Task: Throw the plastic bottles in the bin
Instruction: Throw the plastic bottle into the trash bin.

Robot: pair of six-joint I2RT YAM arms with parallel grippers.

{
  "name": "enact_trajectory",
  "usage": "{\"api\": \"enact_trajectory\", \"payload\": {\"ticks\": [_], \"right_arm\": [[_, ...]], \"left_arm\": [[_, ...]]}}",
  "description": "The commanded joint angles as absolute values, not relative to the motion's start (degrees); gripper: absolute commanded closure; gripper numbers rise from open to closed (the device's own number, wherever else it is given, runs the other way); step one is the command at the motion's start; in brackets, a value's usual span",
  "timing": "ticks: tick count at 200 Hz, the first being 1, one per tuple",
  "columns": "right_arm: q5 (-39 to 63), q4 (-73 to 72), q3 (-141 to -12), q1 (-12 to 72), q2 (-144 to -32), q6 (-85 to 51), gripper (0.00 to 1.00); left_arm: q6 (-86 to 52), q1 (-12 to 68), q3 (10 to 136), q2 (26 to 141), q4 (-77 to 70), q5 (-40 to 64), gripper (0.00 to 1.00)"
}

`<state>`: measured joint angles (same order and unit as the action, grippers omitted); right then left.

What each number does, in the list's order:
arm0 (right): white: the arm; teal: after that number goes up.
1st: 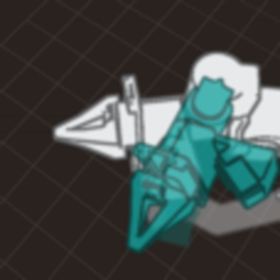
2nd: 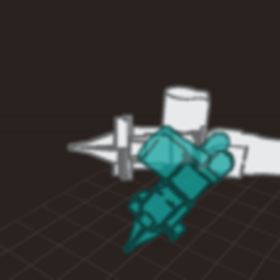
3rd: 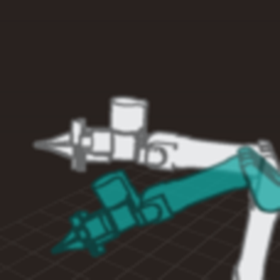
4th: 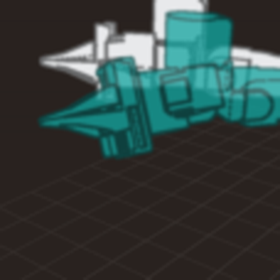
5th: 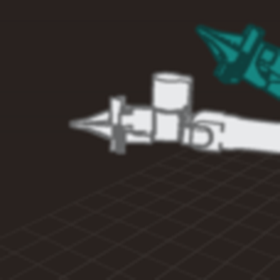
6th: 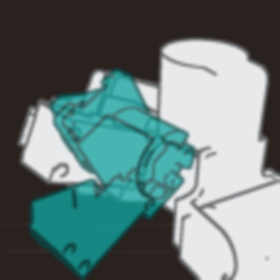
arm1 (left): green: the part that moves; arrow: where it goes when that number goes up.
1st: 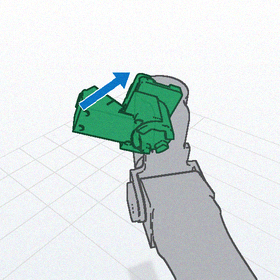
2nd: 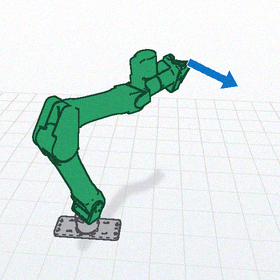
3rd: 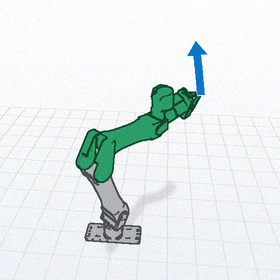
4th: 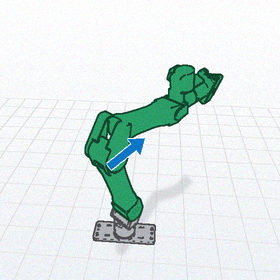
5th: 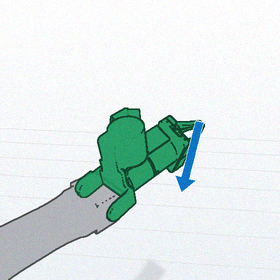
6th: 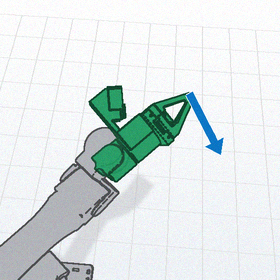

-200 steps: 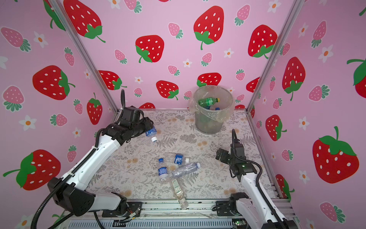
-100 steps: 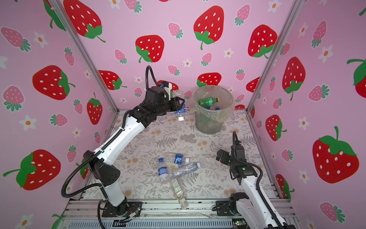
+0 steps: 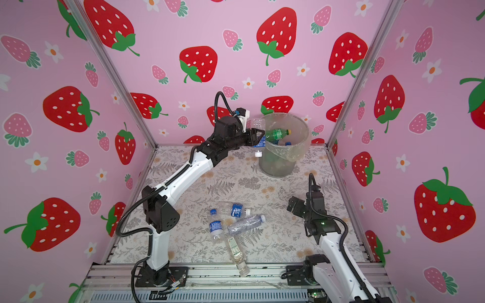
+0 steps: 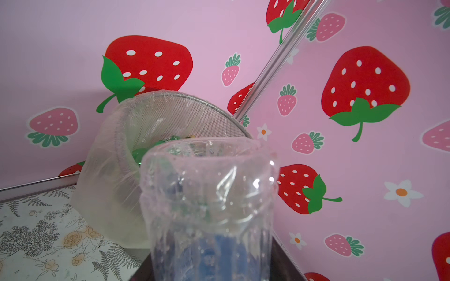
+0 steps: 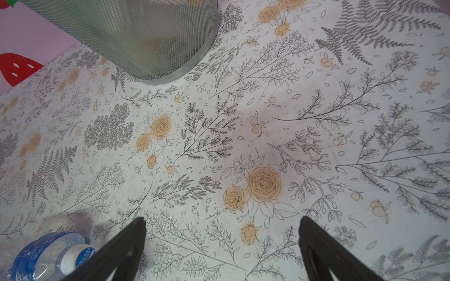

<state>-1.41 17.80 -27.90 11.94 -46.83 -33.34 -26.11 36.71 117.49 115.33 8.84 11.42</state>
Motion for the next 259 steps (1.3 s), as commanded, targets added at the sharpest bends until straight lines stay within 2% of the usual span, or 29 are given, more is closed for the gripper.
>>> {"api": "enact_trajectory", "payload": {"ticks": [1,20,51,75,90,102,122,160,203,259], "right_arm": [[-3.16,16.35,-27.96,11.71,-47.91,-32.96,0.01],[-3.08,15.85,-28.10,11.78,-49.20,-32.53,0.00],[-2.90,15.25,-27.92,11.75,-50.28,-32.17,0.01],[-2.99,14.71,-27.37,11.78,-49.98,-32.45,0.01],[-2.99,14.26,-27.13,11.74,-49.95,-32.82,0.00],[-2.67,14.08,-27.13,11.73,-50.05,-33.05,0.00],[-2.33,14.78,-27.55,11.73,-49.98,-33.18,0.00],[-2.29,16.28,-27.49,11.72,-46.98,-33.26,0.00],[-1.94,15.54,-27.79,11.77,-47.15,-33.41,0.00],[-1.32,16.85,-28.80,11.74,-47.68,-31.87,0.01]], "left_arm": [[-25.79,37.44,110.88,108.21,-1.69,10.81,0.47],[-24.65,37.57,110.66,107.19,-1.30,10.43,0.46],[-22.45,37.70,120.39,112.46,4.14,11.77,0.46],[-22.02,38.29,142.02,126.29,11.75,11.01,0.40],[-21.88,38.69,161.00,138.54,14.49,8.52,0.19],[-24.91,38.12,167.54,143.72,11.32,6.77,0.01],[-25.86,37.60,160.80,140.72,7.35,1.35,0.01],[-24.66,36.02,143.87,128.32,3.61,3.96,0.01],[-22.45,36.74,136.11,117.51,6.36,6.58,0.01],[-19.54,36.96,116.93,102.69,6.80,2.15,0.01]]}}
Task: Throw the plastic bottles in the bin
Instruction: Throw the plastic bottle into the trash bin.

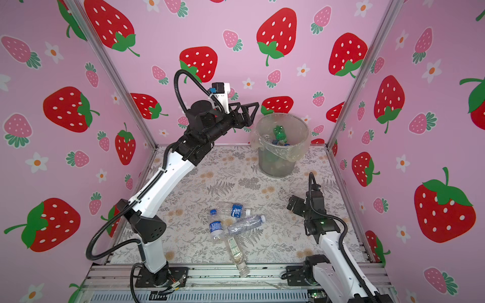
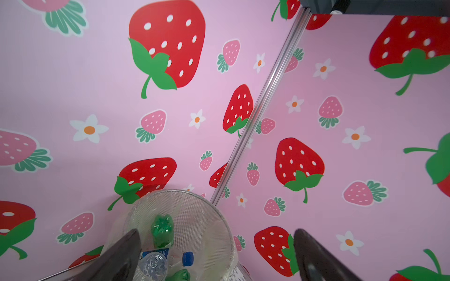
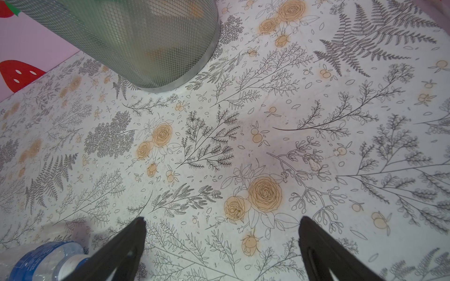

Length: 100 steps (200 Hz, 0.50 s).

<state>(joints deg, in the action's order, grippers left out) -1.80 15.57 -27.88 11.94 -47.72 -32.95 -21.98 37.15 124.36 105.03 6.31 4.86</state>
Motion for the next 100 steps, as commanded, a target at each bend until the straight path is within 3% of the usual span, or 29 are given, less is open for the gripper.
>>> {"api": "enact_trajectory", "payload": {"ticks": [1,100], "right_arm": [[-1.32,16.86,-28.81,11.76,-47.70,-31.84,0.01],[1.04,18.52,-27.46,11.86,-45.37,-33.83,0.01]], "left_arm": [[-19.57,36.98,116.52,102.46,6.79,2.00,0.01],[-17.41,36.58,87.00,84.65,12.13,-7.12,0.01]]}}
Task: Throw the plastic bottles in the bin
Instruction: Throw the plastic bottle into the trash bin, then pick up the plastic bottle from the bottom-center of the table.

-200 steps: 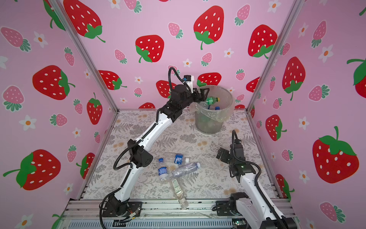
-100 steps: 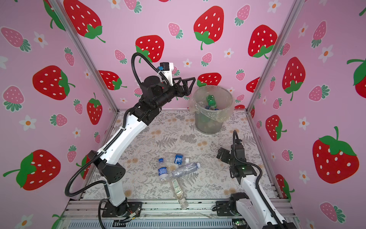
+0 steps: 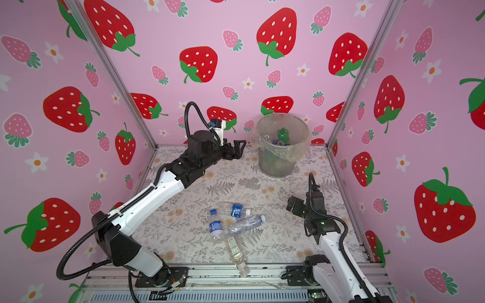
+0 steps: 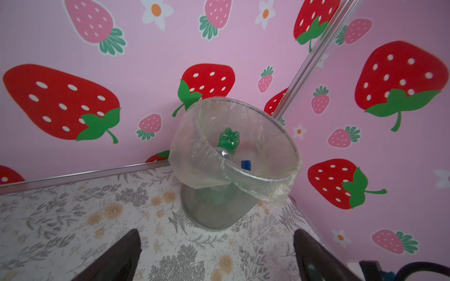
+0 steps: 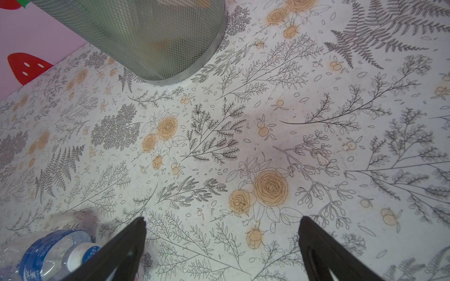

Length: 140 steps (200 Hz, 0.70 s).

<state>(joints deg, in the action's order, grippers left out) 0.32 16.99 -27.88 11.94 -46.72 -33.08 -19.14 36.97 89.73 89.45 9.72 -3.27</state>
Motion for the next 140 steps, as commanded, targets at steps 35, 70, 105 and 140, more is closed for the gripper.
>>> {"api": "enact_trajectory", "payload": {"ticks": [35,70,105,140], "right_arm": [[1.13,18.72,-27.07,14.11,-45.16,-36.35,0.01],[-1.66,21.17,-27.95,19.94,-45.17,-40.02,0.01],[-3.66,20.99,-28.52,27.98,-45.54,-42.21,0.01],[-8.04,21.60,-28.99,37.80,-47.23,-42.73,0.01]], "left_arm": [[-17.55,35.75,79.39,79.28,14.96,-10.21,0.01],[-19.67,34.92,72.50,73.60,16.94,-12.61,0.01],[-22.52,34.16,66.90,69.28,20.17,-14.38,0.01],[-25.27,33.31,61.93,65.59,23.71,-15.67,0.01]]}}
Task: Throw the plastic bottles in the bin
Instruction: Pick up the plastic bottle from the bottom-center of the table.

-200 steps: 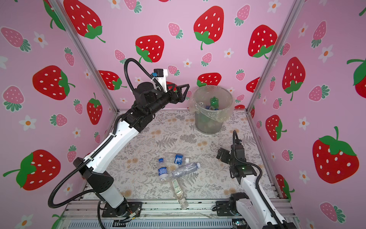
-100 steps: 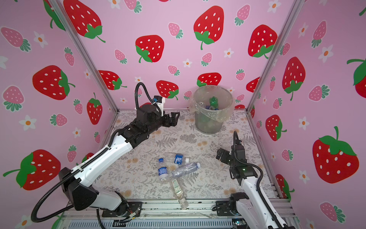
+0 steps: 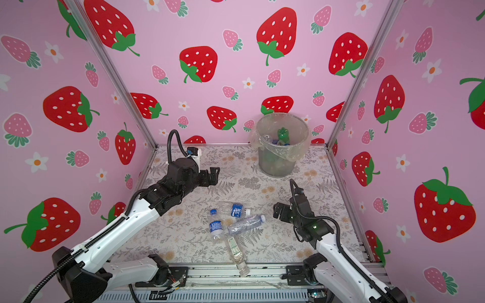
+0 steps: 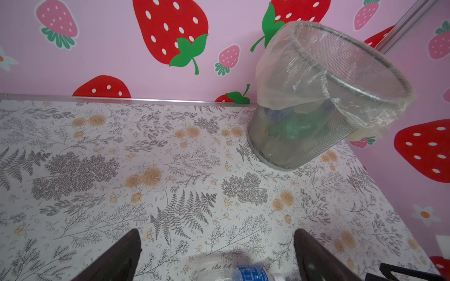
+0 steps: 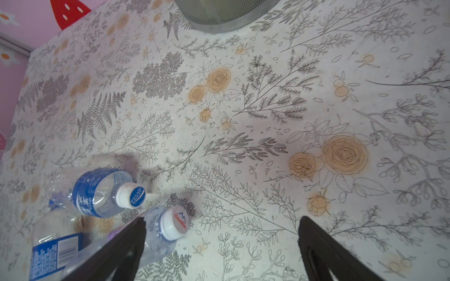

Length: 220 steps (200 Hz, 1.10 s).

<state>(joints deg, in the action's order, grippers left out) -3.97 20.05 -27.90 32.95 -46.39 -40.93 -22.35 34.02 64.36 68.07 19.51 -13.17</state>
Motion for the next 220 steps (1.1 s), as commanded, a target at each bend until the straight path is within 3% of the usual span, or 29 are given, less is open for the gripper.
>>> {"api": "enact_trajectory", "payload": {"ticks": [1,69,105,153,220], "right_arm": [[-8.11,21.66,-29.00,38.06,-47.22,-42.81,0.01],[-20.24,22.83,-32.58,64.43,-51.74,-45.65,0.01],[-25.63,20.76,-35.20,77.52,-59.28,-47.43,0.01],[-25.64,17.26,-39.04,85.11,-68.14,-47.20,0.01],[-23.57,13.41,-38.92,89.40,-71.31,-51.12,0.01]], "left_arm": [[-25.33,33.31,61.81,65.53,23.81,-15.70,0.01],[-30.88,31.28,51.34,56.66,29.78,-18.72,0.01],[-32.60,28.46,49.45,53.43,33.05,-17.97,0.01],[-32.91,26.80,48.00,51.52,34.41,-17.02,0.01],[-32.26,25.62,48.05,52.49,34.61,-15.38,0.01]]}}
